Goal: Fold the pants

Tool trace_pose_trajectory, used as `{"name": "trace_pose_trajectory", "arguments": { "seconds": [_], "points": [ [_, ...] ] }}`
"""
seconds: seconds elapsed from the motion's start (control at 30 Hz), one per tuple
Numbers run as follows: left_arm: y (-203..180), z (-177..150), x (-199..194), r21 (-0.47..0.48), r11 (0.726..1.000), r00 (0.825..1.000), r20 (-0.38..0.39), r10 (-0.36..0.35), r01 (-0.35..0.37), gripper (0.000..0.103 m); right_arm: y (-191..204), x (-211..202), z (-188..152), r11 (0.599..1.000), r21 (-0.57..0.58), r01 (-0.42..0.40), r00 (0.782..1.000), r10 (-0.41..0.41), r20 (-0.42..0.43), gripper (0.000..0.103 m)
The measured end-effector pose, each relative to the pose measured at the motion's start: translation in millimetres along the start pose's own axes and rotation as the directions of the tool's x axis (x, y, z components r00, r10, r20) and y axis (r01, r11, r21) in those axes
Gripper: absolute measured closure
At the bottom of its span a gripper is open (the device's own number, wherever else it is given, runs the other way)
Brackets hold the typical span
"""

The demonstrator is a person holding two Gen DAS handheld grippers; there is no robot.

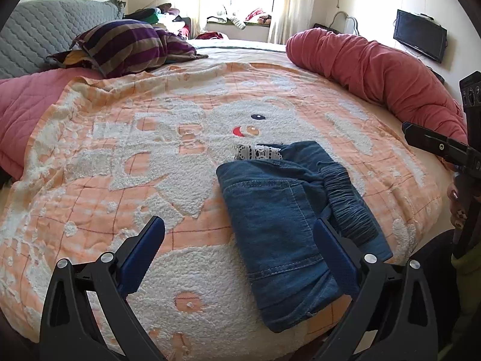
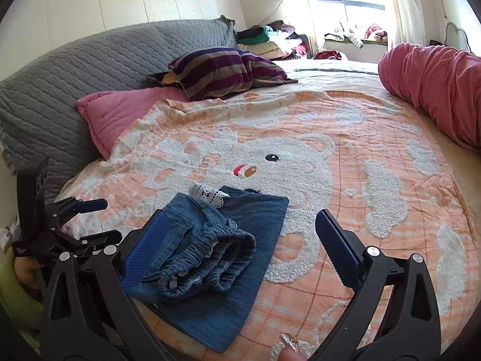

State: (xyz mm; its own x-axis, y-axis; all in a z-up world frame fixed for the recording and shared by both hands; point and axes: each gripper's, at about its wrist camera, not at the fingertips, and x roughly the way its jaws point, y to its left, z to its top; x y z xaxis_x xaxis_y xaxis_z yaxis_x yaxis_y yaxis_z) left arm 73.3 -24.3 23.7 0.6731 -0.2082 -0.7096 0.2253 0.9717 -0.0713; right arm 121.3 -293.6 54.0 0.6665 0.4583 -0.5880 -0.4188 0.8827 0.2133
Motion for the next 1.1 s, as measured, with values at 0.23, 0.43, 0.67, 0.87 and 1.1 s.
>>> {"name": "trace_pose_trajectory", "arguments": {
  "seconds": [0.23, 0.43, 0.67, 0.87, 1.1],
  "points": [
    [4.9, -2.0, 16.8, -0.023, 1.0, 0.999, -0.042, 0.003, -0.004, 0.005, 0.9, 19.6, -7.6, 1.0, -0.004, 0.013, 0.996, -0.013, -0.091, 0.01],
    [11.5, -4.4, 33.5, -0.066, 0.998, 0.996, -0.088, -0.008, 0.002, 0.005, -7.6, 42.8, -19.9, 0.999, 0.028, 0.046, 0.979, -0.04, -0.201, 0.01],
    [13.4, 6.2, 59.8, -0.084, 0.996, 0.983, -0.177, -0.051, 0.036, 0.005, -22.2, 63.1, -30.9, 0.994, 0.088, 0.067, 0.959, -0.04, -0.28, 0.023],
    [19.7, 12.9, 87.3, -0.169, 0.982, 0.963, -0.241, -0.123, 0.083, 0.005, -32.4, 80.5, -38.6, 0.987, 0.161, 0.023, 0.94, 0.034, -0.34, 0.042],
    [14.8, 5.9, 102.4, -0.211, 0.968, 0.956, -0.23, -0.18, 0.132, 0.005, -32.7, 97.0, -45.5, 0.983, 0.181, 0.009, 0.918, 0.063, -0.391, 0.049]
  ]
}}
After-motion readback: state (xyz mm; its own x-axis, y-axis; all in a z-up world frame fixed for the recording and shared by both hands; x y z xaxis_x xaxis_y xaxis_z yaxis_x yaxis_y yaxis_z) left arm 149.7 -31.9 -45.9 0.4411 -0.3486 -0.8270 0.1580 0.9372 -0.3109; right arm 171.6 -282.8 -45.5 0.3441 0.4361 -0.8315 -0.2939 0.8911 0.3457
